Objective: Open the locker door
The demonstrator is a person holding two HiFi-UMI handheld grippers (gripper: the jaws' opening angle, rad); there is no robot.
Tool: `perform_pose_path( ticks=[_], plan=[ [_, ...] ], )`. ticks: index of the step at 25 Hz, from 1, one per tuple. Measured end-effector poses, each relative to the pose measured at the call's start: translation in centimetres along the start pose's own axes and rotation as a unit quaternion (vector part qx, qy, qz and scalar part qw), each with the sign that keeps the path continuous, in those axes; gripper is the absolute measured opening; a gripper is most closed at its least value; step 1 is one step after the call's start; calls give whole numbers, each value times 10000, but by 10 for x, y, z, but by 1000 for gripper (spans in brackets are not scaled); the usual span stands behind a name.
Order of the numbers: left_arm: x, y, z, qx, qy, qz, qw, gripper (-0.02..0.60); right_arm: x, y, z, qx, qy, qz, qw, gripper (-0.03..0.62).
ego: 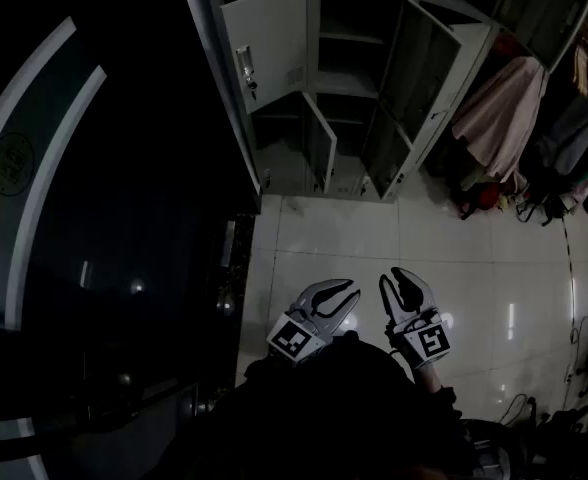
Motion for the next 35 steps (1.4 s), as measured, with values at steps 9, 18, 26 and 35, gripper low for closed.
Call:
perform_pose_path(
  ticks=[9,18,26,35],
  plan=[
    [-82,-7,-60,-403,794,151,9959,146,162,105,66,-1020,6,278,9944,87],
    [-115,-19,-112,-692,1608,266,9842,144,367,292,128,-1321,271,860,9871,87],
    [-44,12,-229,-214,1536,524,9865,145,490,414,161,-1531,224,1465,9770,81],
    [77,29,-324,55,1032,703,9922,145,585,477,199,-2207,288,1760,9589,78]
  ],
)
Point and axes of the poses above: the fingertips, and each gripper's own axes: x forward along the fingers, z to its right, y out of its top, the point moved 8 cm from there along -x, backward along the fingers, and after that the axes turned 7 degrees about x, right-handed, at the moved point
